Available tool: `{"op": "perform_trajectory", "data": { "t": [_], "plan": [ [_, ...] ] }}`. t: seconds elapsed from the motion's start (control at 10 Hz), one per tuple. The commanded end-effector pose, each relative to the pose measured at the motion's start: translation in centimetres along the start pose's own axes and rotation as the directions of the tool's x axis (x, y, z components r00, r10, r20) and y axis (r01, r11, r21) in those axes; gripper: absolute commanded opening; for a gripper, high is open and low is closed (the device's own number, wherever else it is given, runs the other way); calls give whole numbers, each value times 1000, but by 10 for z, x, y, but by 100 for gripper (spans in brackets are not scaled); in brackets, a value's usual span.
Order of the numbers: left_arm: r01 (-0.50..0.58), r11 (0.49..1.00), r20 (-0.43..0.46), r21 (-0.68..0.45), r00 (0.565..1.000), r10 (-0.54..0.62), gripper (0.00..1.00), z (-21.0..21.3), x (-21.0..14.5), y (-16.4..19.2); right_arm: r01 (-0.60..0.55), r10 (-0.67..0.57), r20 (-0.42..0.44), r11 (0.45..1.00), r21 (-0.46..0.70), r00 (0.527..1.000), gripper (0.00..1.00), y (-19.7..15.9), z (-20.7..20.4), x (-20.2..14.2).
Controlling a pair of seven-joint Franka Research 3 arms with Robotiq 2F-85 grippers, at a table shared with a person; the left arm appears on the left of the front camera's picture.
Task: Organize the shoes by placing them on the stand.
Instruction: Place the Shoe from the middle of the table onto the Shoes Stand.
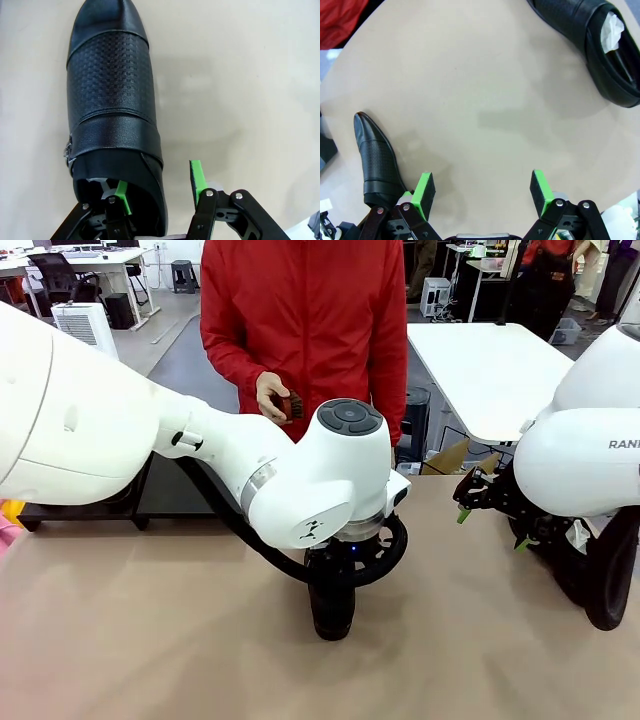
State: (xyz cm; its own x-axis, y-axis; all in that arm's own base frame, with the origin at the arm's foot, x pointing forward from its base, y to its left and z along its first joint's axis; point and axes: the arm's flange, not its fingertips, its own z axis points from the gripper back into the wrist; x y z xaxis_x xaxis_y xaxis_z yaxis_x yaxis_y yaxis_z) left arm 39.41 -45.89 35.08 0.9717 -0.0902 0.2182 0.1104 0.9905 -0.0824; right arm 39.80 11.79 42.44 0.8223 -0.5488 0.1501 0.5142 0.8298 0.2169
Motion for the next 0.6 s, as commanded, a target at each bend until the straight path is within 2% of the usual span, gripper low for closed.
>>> {"op": "perform_trajectory", "data": {
  "t": [0.0,0.2,0.3,0.5],
  "plan": [
    [-19,999,16,38,1000,19,46,-2,3,-7,-13,13,5,1000,20,1000,100,2,0,0],
    [-18,999,14,48,1000,17,8,-1,4,-7,-13,13,5,1000,20,1000,100,2,0,0],
    [-19,999,15,51,1000,18,0,-2,4,-6,-13,13,5,1000,20,1000,100,2,0,0],
    [-32,998,3,54,999,32,0,-1,6,-3,-13,13,5,1000,20,1000,100,2,0,0]
  ]
}}
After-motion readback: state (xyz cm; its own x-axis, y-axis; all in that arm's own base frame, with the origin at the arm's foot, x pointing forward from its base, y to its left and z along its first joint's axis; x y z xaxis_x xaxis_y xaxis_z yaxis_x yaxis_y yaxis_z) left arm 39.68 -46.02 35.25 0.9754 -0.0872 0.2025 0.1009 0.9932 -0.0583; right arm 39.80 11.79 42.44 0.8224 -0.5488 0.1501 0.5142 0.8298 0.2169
